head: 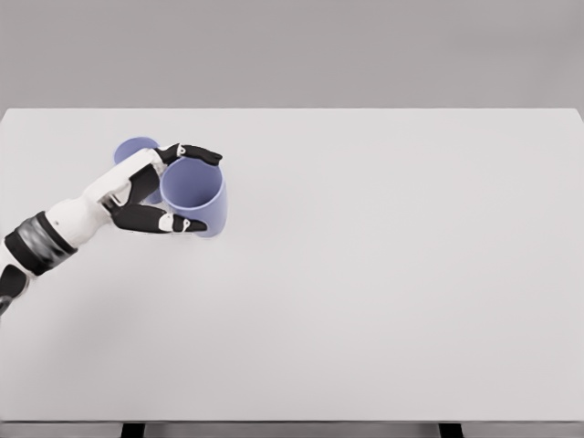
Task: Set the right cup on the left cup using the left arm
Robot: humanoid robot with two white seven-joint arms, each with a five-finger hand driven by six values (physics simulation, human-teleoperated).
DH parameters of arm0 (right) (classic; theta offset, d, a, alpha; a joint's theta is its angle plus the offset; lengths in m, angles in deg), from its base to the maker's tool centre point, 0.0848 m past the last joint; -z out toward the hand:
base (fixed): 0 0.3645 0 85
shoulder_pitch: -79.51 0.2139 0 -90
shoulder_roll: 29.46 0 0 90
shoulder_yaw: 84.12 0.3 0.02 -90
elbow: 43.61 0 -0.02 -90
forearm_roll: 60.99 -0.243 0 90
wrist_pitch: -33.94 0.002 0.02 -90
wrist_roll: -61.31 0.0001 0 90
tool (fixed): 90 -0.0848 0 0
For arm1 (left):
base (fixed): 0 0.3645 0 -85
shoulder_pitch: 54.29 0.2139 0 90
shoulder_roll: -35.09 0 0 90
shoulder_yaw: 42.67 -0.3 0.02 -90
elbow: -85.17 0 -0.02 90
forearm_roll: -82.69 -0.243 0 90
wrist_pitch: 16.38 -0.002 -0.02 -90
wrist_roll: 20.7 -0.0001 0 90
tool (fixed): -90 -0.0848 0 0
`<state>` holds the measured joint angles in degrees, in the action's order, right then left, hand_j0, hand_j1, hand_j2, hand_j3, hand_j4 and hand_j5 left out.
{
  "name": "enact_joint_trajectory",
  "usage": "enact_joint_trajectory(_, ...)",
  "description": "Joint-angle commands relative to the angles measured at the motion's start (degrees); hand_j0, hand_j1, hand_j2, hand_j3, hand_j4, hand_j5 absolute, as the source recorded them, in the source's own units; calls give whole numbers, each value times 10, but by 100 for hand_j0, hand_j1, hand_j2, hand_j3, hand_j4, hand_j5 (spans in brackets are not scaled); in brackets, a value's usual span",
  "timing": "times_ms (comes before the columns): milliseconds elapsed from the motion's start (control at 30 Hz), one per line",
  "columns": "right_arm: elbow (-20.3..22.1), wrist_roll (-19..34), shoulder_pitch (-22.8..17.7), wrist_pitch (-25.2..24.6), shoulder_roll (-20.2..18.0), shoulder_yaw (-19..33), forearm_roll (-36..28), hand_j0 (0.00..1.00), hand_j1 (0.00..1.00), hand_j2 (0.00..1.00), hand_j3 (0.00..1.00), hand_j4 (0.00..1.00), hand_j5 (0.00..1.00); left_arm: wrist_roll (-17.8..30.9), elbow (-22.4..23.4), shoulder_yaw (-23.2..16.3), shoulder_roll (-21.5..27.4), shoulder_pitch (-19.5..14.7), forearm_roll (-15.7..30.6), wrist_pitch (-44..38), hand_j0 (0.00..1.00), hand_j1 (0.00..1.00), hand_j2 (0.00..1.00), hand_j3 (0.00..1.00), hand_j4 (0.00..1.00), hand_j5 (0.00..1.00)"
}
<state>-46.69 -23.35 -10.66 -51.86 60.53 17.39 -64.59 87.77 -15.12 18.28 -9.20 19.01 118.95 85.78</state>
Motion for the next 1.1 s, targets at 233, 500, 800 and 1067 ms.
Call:
enact_joint_trajectory(233, 0, 0, 0, 0, 0, 0, 0, 100, 100, 100, 100, 100, 100, 0, 19, 16, 1, -19, 14, -28, 65, 65, 65, 65, 65, 65)
enact_joint_trajectory(500, 0, 0, 0, 0, 0, 0, 0, 100, 100, 100, 100, 100, 100, 1, 57, 17, 2, -54, 27, -28, 65, 65, 65, 65, 65, 65)
enact_joint_trajectory(800, 0, 0, 0, 0, 0, 0, 0, 100, 100, 100, 100, 100, 100, 2, 98, 20, 2, -82, 29, -28, 65, 65, 65, 65, 65, 65)
enact_joint_trajectory(1067, 0, 0, 0, 0, 0, 0, 0, 100, 100, 100, 100, 100, 100, 2, 127, 21, 9, -97, 36, -48, 65, 65, 65, 65, 65, 65)
